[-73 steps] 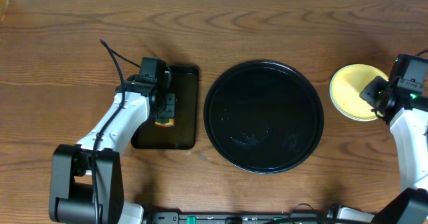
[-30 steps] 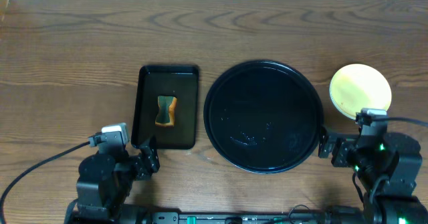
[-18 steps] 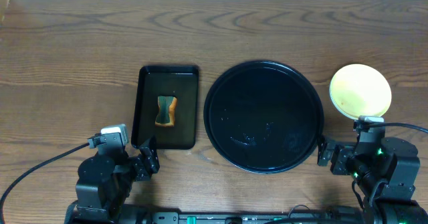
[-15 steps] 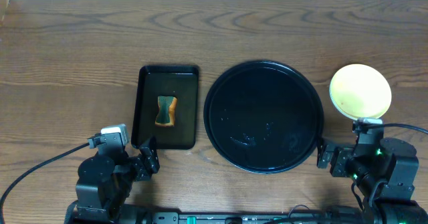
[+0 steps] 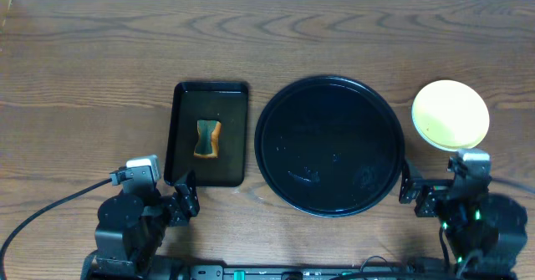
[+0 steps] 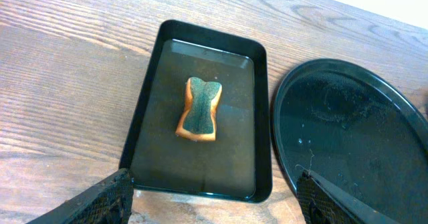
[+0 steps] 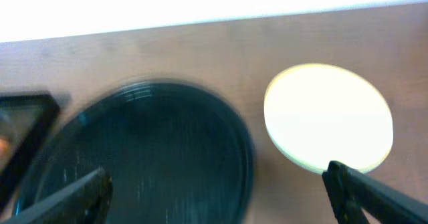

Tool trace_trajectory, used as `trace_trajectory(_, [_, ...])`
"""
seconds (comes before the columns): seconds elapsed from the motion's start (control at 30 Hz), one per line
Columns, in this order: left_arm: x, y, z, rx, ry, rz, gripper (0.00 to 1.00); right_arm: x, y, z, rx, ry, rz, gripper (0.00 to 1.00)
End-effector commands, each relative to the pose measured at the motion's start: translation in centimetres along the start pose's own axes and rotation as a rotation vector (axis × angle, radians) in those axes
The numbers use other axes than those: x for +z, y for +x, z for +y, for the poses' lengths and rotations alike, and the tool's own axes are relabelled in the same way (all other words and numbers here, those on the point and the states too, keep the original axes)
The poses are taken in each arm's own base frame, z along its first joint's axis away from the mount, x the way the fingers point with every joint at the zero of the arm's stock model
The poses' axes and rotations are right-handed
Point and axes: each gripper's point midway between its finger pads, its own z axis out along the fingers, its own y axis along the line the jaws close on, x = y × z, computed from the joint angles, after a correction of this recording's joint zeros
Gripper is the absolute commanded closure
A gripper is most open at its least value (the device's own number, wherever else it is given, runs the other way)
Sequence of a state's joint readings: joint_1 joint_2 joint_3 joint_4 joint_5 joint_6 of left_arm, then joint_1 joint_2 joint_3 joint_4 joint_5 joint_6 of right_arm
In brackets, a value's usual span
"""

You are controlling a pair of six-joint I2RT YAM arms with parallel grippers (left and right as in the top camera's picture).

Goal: Clean dirty plates on tray and stack at the side

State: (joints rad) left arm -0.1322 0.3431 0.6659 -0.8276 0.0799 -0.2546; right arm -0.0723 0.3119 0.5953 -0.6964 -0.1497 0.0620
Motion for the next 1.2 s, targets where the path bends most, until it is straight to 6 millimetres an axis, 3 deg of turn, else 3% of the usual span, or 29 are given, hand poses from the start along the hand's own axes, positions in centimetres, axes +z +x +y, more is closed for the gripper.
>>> trace_trajectory(0.0, [0.1, 0.1, 0.0, 0.008, 0.004, 0.002, 0.21, 0.2, 0.2, 1.1, -0.051, -0.064, -0.128, 0.01])
trace_trajectory(0.17, [0.1, 0.1, 0.0, 0.008, 0.004, 0.002, 0.21, 0.7, -0.1, 1.8, -0.089, -0.107, -0.329, 0.01])
trace_trajectory(0.4, [0.1, 0.1, 0.0, 0.008, 0.004, 0.002, 0.21, 3.4, 0.5, 1.3, -0.107, -0.103, -0.483, 0.01])
trace_trajectory(0.6, [0.1, 0.1, 0.0, 0.008, 0.004, 0.002, 0.21, 5.7, 4.7, 0.6, -0.133, -0.079, -0.335, 0.01])
trace_trajectory(1.17, [0.1, 0.1, 0.0, 0.008, 0.003, 0.002, 0.21, 5.6, 4.6, 0.7, -0.121, -0.089, -0.341, 0.01])
